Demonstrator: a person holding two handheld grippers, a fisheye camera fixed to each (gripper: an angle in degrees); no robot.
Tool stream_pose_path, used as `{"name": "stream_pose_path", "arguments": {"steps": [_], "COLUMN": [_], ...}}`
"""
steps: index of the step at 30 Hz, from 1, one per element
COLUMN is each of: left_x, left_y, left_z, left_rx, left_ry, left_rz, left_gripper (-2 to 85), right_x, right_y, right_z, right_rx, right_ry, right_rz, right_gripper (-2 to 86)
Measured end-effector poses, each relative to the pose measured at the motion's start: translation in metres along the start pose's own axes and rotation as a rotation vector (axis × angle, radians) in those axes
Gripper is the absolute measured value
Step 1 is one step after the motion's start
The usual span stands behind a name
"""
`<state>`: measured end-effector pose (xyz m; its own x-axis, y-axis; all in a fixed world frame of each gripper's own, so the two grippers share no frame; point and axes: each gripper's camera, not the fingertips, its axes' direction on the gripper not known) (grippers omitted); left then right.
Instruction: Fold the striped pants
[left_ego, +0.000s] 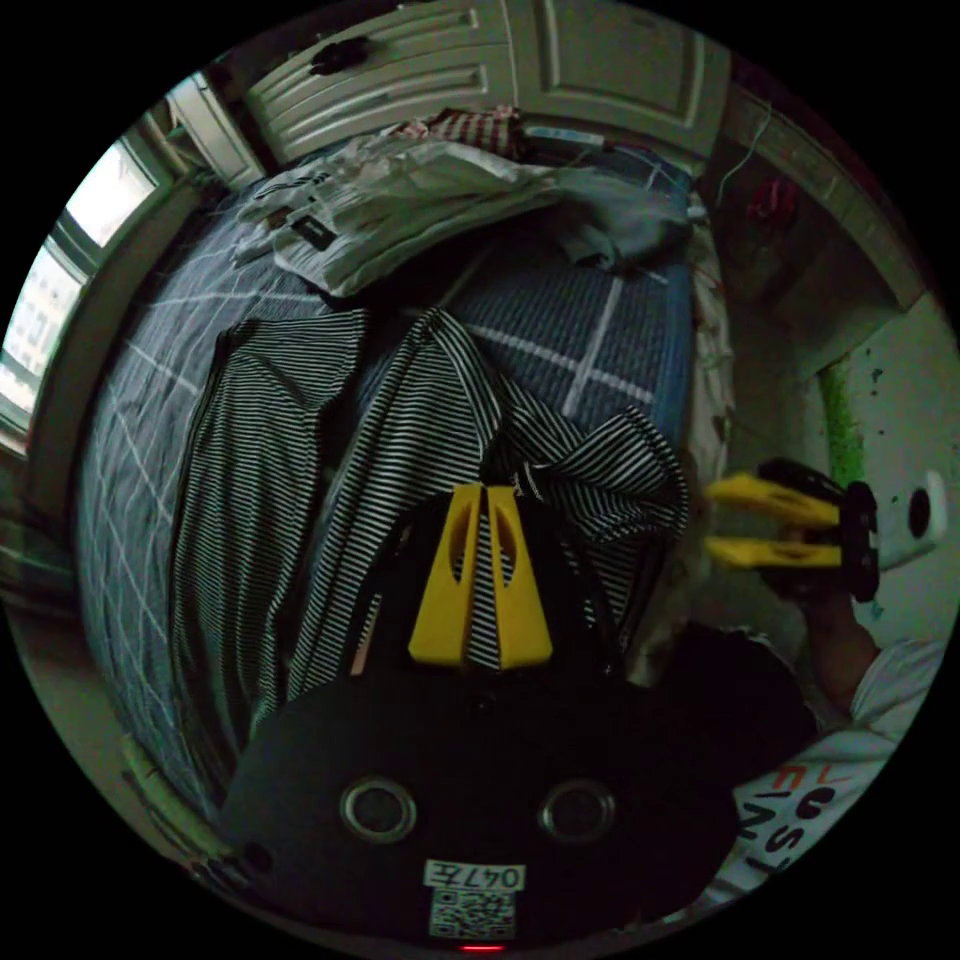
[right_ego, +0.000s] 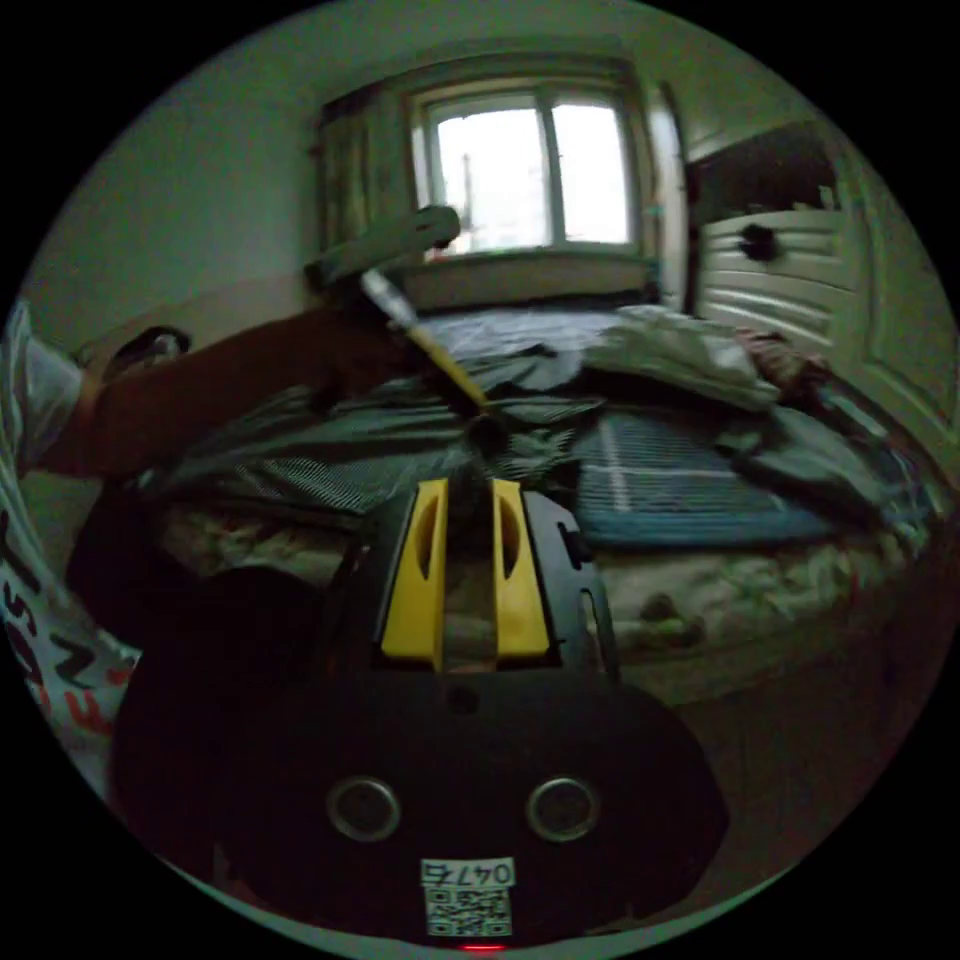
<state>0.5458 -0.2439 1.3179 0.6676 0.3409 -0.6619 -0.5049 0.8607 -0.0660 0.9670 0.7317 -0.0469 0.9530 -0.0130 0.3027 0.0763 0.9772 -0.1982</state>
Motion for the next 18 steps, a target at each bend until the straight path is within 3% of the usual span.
{"name": "stream_pose_path", "arguments": {"steps": [3,12,18], "left_x": [-0.001,-0.022,-0.032], "left_y": [-0.002,-0.015,-0.031], "left_z": [-0.002,0.006,0.006], "left_rx": [0.024,0.048,0.083], "left_ry": [-0.001,0.072,0.174], "left_rz": [-0.020,-0.077,-0.075], "left_gripper": [-0.6,-0.6,-0.6], "right_x": [0.029,0.051,0.016], "right_y": [0.008,-0.010,-0.039], "right_z": [-0.025,0.011,0.011], "right_rx": [0.067,-0.090,-0.124], "right_ry": [0.055,-0.259,-0.087], "right_rz": [0.145,0.190,0.026], "right_gripper": [6.9,13.1,12.7]}}
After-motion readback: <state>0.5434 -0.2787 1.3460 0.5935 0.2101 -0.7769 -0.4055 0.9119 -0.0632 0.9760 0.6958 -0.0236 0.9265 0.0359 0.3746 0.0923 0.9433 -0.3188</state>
